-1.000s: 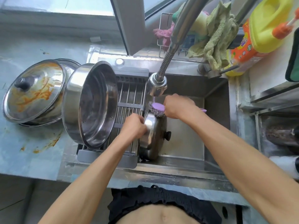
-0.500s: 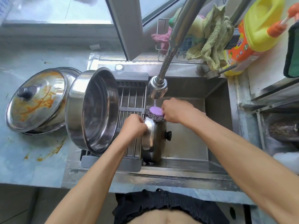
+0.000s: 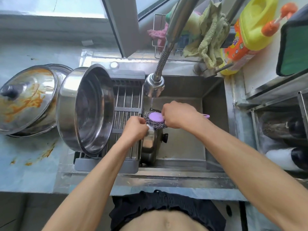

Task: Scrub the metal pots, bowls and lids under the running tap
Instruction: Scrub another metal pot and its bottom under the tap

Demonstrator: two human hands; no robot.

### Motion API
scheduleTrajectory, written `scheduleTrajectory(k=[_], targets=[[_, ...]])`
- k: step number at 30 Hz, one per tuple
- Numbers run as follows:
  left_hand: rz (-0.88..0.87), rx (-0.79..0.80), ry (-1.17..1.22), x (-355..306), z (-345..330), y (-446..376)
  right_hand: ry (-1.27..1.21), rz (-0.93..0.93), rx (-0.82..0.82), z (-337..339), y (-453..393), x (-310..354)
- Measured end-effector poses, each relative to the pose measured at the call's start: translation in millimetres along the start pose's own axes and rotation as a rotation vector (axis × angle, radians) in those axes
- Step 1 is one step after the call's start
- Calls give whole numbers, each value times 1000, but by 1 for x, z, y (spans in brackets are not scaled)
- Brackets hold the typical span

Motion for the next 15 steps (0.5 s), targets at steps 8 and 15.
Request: scheduleTrajectory(k=[8, 15], targets=[[86, 73, 149, 32, 8, 6, -126, -54, -56, 7, -38, 0], [72, 175, 150, 25, 1, 9, -111, -40, 62, -4, -11, -17]])
Point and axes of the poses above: each hand's wrist, its own y-axis away from the middle knuckle, its own z-axis out of the back of the hand, x = y × z, the point moved 4 cm from there along -y, towards the middle knuckle, and after that the axes turned 13 degrees about y, right-handed, at the moved point
